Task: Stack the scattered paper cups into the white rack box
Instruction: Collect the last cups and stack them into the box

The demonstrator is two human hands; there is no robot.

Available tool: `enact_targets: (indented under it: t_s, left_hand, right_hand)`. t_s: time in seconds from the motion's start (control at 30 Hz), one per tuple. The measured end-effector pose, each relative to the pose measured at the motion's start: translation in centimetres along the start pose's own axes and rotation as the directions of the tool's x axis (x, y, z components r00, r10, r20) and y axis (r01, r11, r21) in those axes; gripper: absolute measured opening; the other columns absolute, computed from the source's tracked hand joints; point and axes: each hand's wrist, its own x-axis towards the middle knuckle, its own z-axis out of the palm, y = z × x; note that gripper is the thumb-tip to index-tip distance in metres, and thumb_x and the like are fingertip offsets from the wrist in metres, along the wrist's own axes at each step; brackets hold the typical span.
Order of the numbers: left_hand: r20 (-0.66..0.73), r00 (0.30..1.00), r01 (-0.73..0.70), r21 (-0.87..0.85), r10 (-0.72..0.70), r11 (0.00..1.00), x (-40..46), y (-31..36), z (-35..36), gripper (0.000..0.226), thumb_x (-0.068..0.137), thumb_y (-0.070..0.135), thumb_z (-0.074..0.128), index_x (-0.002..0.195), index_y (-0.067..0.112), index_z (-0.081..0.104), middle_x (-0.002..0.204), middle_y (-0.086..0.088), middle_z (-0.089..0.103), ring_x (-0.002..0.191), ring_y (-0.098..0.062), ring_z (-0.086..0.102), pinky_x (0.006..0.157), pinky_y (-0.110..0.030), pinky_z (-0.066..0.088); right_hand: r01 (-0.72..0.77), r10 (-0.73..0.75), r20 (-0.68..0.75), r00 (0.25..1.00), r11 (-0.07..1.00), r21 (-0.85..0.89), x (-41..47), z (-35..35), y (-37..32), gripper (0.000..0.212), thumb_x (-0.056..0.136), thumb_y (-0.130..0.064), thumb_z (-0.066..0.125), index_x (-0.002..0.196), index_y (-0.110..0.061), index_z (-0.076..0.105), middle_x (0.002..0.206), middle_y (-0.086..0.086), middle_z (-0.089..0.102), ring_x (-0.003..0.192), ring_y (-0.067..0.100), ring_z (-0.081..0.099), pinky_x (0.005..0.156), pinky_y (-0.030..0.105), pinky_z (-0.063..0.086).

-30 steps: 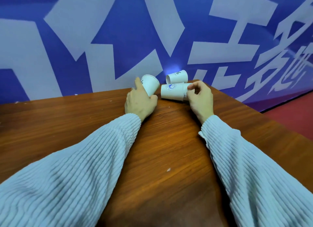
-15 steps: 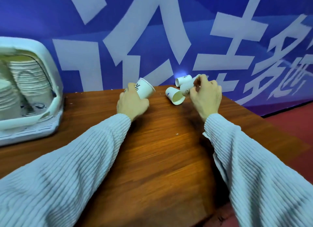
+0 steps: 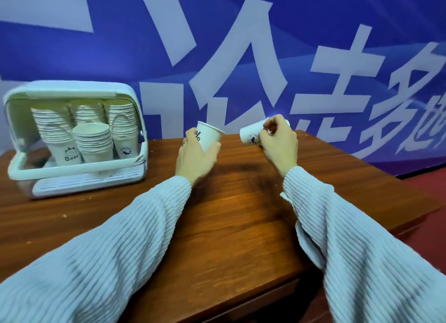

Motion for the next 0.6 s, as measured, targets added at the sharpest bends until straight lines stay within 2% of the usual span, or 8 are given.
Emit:
enact_targets:
  t_s: [0.1, 0.17, 0.23, 0.3, 0.33, 0.47, 0.53, 0.6]
  left_hand:
    - [-0.06, 0.998, 0.005, 0.015, -0.004, 1.0, -0.2, -0.8, -2.7, 0.071, 0.088, 0.054, 0.064, 0.142, 0.023, 0.03, 0.128, -0.003, 0.057, 0.108, -0.024, 0.061, 0.088, -0.038, 0.05]
    - [-0.127, 0.992, 0.001, 0.022, 0.001, 1.0, -0.2, -1.4, -5.0, 0.072, 0.085, 0.053, 0.068, 0.139, 0.019, 0.034, 0.128, -0.005, 0.056, 0.111, -0.026, 0.059, 0.088, -0.039, 0.048]
    - [-0.197, 0.98, -0.012, 0.025, 0.017, 1.0, -0.2, -2.0, -7.5, 0.076, 0.08, 0.054, 0.07, 0.136, 0.015, 0.038, 0.129, -0.008, 0.057, 0.115, -0.03, 0.058, 0.096, -0.046, 0.049]
    - [-0.253, 0.967, -0.003, 0.016, 0.007, 1.0, -0.2, -2.8, -10.0, 0.076, 0.078, 0.053, 0.074, 0.135, 0.014, 0.041, 0.128, -0.009, 0.059, 0.113, -0.028, 0.059, 0.097, -0.046, 0.049]
    - [-0.29, 0.957, 0.002, 0.015, 0.003, 1.0, -0.3, -3.2, -11.3, 0.075, 0.078, 0.053, 0.074, 0.134, 0.015, 0.042, 0.126, -0.008, 0.061, 0.112, -0.028, 0.06, 0.096, -0.046, 0.05]
    - [-0.471, 0.882, 0.0, 0.049, 0.023, 0.999, -0.6, -5.1, -16.5, 0.074, 0.078, 0.055, 0.07, 0.135, 0.018, 0.041, 0.127, -0.006, 0.061, 0.114, -0.026, 0.058, 0.095, -0.042, 0.049]
    - [-0.547, 0.837, -0.006, 0.022, 0.017, 1.0, -0.6, -6.0, -19.1, 0.072, 0.082, 0.049, 0.072, 0.137, 0.017, 0.04, 0.129, -0.006, 0.06, 0.116, -0.024, 0.056, 0.093, -0.035, 0.044]
    - [-0.607, 0.794, -0.003, -0.012, -0.005, 1.0, -0.6, -6.8, -21.5, 0.07, 0.083, 0.045, 0.073, 0.138, 0.015, 0.04, 0.131, -0.005, 0.058, 0.117, -0.023, 0.055, 0.093, -0.032, 0.04]
  right_hand:
    - [0.027, -0.029, 0.021, 0.999, 0.997, 0.068, -1.1, 1.8, -2.4, 0.013, 0.087, -0.017, 0.06, 0.094, -0.028, 0.058, 0.086, -0.015, 0.063, 0.096, 0.023, 0.064, 0.089, 0.046, 0.054]
    - [0.045, -0.052, 0.058, 0.997, 0.992, 0.12, -1.7, 3.3, -4.1, 0.013, 0.087, -0.016, 0.06, 0.093, -0.027, 0.058, 0.09, -0.01, 0.068, 0.094, 0.022, 0.066, 0.086, 0.042, 0.055]
    - [0.074, -0.088, 0.091, 0.992, 0.986, 0.147, -2.1, 4.8, -5.8, 0.012, 0.088, -0.016, 0.061, 0.095, -0.025, 0.059, 0.097, -0.004, 0.071, 0.095, 0.021, 0.068, 0.077, 0.034, 0.055]
    - [0.111, -0.13, 0.106, 0.986, 0.979, 0.17, -2.7, 6.4, -7.8, 0.011, 0.091, -0.015, 0.062, 0.098, -0.024, 0.06, 0.101, -0.002, 0.072, 0.097, 0.02, 0.068, 0.069, 0.02, 0.048]
    - [0.122, -0.146, 0.114, 0.983, 0.973, 0.196, -3.0, 7.2, -8.9, 0.012, 0.093, -0.016, 0.061, 0.101, -0.024, 0.059, 0.104, -0.002, 0.072, 0.099, 0.019, 0.068, 0.069, 0.02, 0.048]
    - [0.161, -0.227, 0.192, 0.955, 0.939, 0.305, -4.1, 11.0, -13.5, 0.023, 0.097, -0.02, 0.063, 0.115, -0.029, 0.052, 0.119, 0.002, 0.072, 0.107, 0.02, 0.068, 0.074, 0.03, 0.059]
    - [0.201, -0.279, 0.208, 0.937, 0.922, 0.33, -4.5, 12.9, -16.0, 0.023, 0.095, -0.028, 0.063, 0.113, -0.037, 0.053, 0.116, -0.004, 0.073, 0.107, 0.021, 0.069, 0.082, 0.045, 0.062]
    - [0.234, -0.323, 0.225, 0.919, 0.908, 0.348, -4.6, 14.7, -18.4, 0.017, 0.096, -0.028, 0.064, 0.112, -0.032, 0.059, 0.111, -0.006, 0.074, 0.104, 0.02, 0.07, 0.086, 0.05, 0.06]
